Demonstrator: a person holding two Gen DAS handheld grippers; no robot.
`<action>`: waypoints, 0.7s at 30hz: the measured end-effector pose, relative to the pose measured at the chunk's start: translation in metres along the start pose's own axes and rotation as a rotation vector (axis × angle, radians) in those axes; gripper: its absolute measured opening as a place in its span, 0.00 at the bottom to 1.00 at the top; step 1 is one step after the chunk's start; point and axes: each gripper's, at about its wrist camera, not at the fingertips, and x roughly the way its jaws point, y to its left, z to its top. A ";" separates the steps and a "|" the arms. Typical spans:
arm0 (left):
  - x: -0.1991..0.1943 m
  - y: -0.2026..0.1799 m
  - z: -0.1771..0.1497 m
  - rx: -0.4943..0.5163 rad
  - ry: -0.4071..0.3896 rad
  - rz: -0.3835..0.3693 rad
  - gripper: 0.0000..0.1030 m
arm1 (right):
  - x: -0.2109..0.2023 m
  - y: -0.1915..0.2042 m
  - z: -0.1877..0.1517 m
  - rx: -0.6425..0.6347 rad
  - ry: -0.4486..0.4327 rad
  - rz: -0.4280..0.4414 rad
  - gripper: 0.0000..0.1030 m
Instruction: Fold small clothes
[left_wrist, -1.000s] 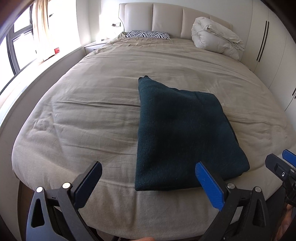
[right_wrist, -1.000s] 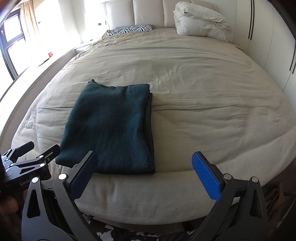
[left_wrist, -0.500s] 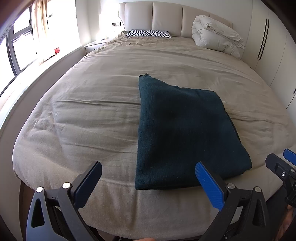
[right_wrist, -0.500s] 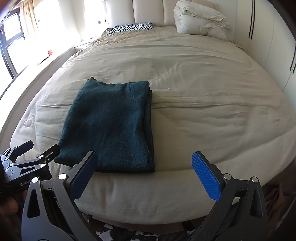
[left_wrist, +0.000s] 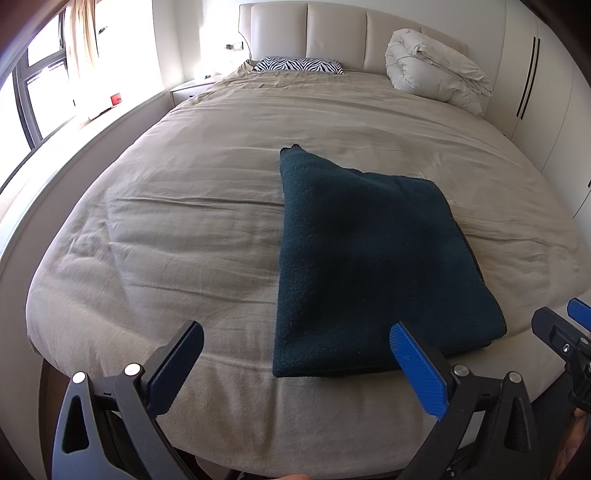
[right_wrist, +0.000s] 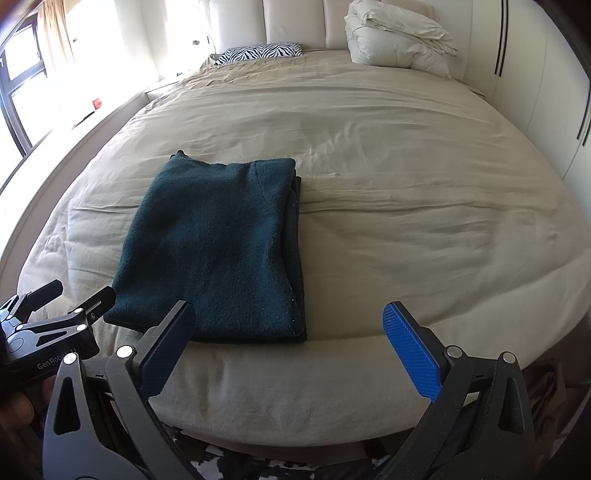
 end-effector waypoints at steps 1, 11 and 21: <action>0.000 0.000 0.000 0.000 0.000 0.000 1.00 | 0.000 0.000 0.000 0.000 0.001 0.000 1.00; 0.002 0.002 -0.001 0.001 0.004 0.002 1.00 | 0.002 0.000 0.000 0.002 0.008 0.000 1.00; 0.003 0.002 -0.002 0.002 0.006 0.003 1.00 | 0.004 0.000 0.000 0.002 0.014 0.002 1.00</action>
